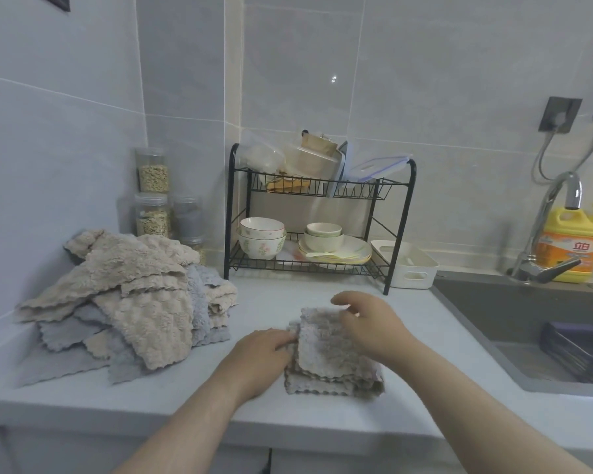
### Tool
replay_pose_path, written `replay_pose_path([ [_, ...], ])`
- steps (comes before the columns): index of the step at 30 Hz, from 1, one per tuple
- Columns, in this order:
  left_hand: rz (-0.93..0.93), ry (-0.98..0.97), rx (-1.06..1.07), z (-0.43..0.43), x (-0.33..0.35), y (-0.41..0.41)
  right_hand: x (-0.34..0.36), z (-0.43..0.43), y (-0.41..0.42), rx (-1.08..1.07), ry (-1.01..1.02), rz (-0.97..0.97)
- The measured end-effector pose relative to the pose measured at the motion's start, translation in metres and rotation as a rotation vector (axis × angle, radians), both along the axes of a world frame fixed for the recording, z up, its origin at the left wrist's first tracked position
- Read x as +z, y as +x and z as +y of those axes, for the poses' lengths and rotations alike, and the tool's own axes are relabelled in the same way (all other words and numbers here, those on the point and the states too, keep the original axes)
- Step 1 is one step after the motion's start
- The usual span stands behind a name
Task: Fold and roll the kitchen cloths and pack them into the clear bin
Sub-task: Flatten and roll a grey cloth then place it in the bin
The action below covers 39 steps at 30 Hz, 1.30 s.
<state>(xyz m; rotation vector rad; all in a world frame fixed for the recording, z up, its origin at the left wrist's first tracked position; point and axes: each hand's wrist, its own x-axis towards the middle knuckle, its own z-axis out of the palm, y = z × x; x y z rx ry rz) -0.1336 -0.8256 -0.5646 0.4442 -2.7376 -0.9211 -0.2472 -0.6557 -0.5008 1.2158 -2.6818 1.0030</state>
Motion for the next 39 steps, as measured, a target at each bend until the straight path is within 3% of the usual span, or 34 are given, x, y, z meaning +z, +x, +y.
replay_pose_path([
  [2,-0.003,-0.022,0.017,0.001,-0.001,0.000,-0.012,0.012,-0.011,-0.008,0.147,0.112],
  [6,-0.022,-0.091,-0.009,0.003,-0.001,0.001,-0.038,0.019,-0.012,0.080,0.212,-0.086],
  [8,-0.022,-0.113,-0.023,0.004,0.000,0.002,-0.042,0.017,-0.012,0.105,0.219,-0.096],
  [13,0.083,0.078,-0.049,0.007,0.002,0.007,-0.050,0.012,-0.012,0.144,0.426,0.059],
  [19,-0.133,-0.320,-0.133,0.011,0.003,0.004,-0.048,0.015,-0.011,0.135,0.513,0.064],
  [25,-0.173,-0.320,-0.115,0.010,0.001,0.001,-0.044,0.018,-0.011,0.140,0.628,0.085],
  [28,-0.141,-0.290,-0.076,0.012,0.001,0.005,-0.045,0.017,-0.008,0.039,0.453,0.003],
  [30,-0.104,-0.258,-0.049,0.014,0.003,0.008,-0.045,0.021,-0.004,-0.188,0.272,-0.008],
  [32,-0.066,-0.234,-0.040,0.017,0.005,0.011,-0.040,0.023,0.004,-0.302,0.372,0.064],
  [34,-0.019,-0.224,-0.058,0.020,0.009,0.013,-0.037,0.022,0.007,-0.264,0.376,0.032],
  [39,0.228,0.091,0.095,0.018,0.026,0.010,-0.025,0.023,0.004,0.005,-0.054,-0.191],
])
